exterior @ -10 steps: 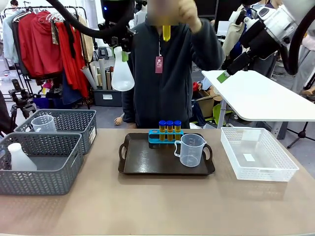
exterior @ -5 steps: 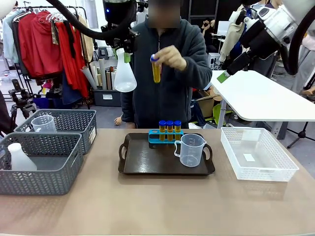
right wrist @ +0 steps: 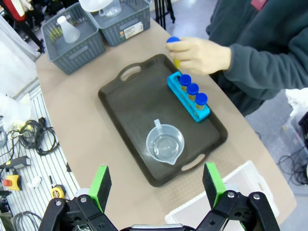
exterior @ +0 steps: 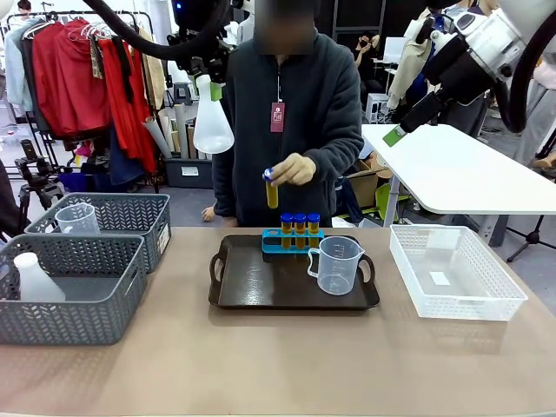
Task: Prepare the laboratory tools.
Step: Pick up one Small flask and place it on the Handle tray.
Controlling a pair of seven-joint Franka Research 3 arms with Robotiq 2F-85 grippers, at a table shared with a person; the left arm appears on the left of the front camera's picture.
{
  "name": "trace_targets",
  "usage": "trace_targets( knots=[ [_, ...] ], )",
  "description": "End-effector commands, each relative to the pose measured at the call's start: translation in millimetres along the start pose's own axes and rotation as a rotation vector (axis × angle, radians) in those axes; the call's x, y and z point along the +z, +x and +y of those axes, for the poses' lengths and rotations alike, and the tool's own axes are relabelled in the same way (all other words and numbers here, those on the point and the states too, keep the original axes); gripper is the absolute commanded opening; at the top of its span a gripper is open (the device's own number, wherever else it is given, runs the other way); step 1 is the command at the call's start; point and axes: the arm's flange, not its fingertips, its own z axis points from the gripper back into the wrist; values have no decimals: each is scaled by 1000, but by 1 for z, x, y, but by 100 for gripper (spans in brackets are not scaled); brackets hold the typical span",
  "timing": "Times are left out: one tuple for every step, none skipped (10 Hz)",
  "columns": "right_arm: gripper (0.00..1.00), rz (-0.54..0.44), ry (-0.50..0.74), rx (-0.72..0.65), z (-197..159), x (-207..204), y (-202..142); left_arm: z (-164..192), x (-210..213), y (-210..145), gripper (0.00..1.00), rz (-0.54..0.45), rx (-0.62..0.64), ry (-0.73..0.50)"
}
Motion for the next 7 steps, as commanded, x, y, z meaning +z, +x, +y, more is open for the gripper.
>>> trace_targets(
  knots=[
    [100, -6, 6, 2, 0, 2, 0, 5, 7, -1, 0, 44, 14, 1],
    [100, -6, 6, 2, 0, 2, 0, 0, 0, 0, 0, 0, 0, 0],
    [100, -6, 6, 2, 0, 2, 0, 0, 0, 0, 0, 0, 0, 0],
    [100, -6, 6, 2, 0, 2, 0, 0, 0, 0, 0, 0, 0, 0],
    [100, -6, 6, 2, 0, 2, 0, 0, 0, 0, 0, 0, 0, 0],
    [100, -6, 6, 2, 0, 2, 0, 0, 0, 0, 0, 0, 0, 0],
    [100, -6, 6, 2, 0, 2, 0, 0, 0, 0, 0, 0, 0, 0]
  ],
)
